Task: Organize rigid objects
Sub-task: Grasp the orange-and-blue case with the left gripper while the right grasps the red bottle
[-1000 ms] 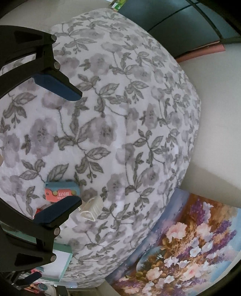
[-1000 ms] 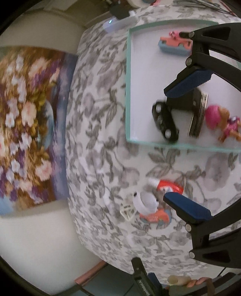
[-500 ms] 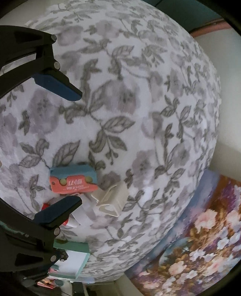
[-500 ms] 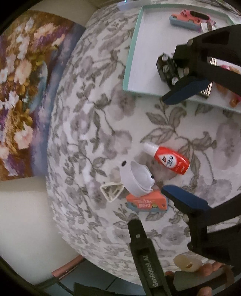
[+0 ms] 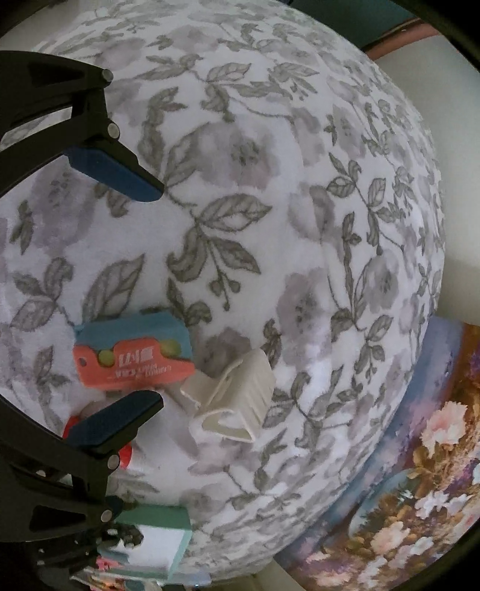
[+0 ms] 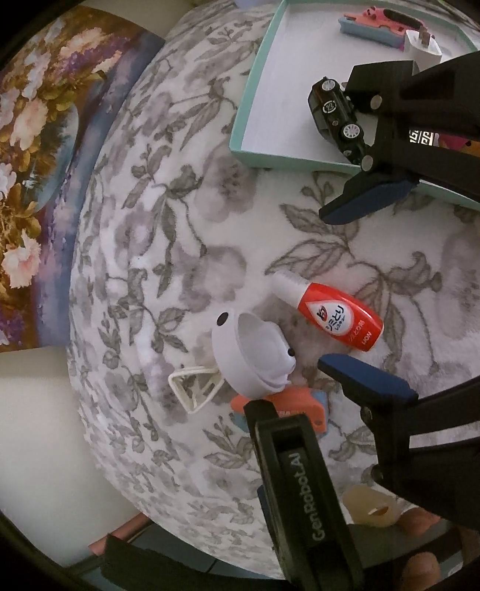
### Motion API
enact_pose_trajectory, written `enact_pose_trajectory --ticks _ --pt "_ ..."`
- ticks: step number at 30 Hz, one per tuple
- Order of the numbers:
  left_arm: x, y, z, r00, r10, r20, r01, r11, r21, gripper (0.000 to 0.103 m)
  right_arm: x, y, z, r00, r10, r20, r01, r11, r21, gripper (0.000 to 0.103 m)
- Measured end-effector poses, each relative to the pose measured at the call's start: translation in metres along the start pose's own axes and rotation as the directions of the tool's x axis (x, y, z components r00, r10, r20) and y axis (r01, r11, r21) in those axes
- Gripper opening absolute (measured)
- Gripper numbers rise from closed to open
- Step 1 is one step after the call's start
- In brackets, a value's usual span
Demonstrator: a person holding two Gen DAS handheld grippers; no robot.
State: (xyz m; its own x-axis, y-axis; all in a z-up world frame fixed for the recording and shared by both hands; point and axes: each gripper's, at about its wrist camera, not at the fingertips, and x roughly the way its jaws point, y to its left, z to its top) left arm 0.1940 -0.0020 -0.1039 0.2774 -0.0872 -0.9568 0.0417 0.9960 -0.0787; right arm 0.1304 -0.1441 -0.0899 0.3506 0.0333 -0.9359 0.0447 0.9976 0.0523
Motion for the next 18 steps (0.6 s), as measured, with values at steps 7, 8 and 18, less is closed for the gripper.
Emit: enact_pose_trajectory --ticks 7,8,18 --pt "0.007 -0.005 0.003 1.000 0.019 -0.006 -0.019 1.000 0.022 0.097 0.008 0.003 0.001 1.000 0.005 -0.013 -0.005 1.000 -0.005 0.072" --pt "0.007 -0.007 0.003 1.000 0.016 -0.004 -0.016 1.000 0.026 0.095 0.010 0.004 0.001 1.000 0.006 -0.016 -0.006 1.000 -0.006 0.070" --pt "0.007 -0.032 0.002 1.000 0.006 -0.005 -0.005 0.995 0.101 0.077 0.019 0.006 -0.002 0.999 -0.005 -0.032 0.005 1.000 -0.005 0.065"
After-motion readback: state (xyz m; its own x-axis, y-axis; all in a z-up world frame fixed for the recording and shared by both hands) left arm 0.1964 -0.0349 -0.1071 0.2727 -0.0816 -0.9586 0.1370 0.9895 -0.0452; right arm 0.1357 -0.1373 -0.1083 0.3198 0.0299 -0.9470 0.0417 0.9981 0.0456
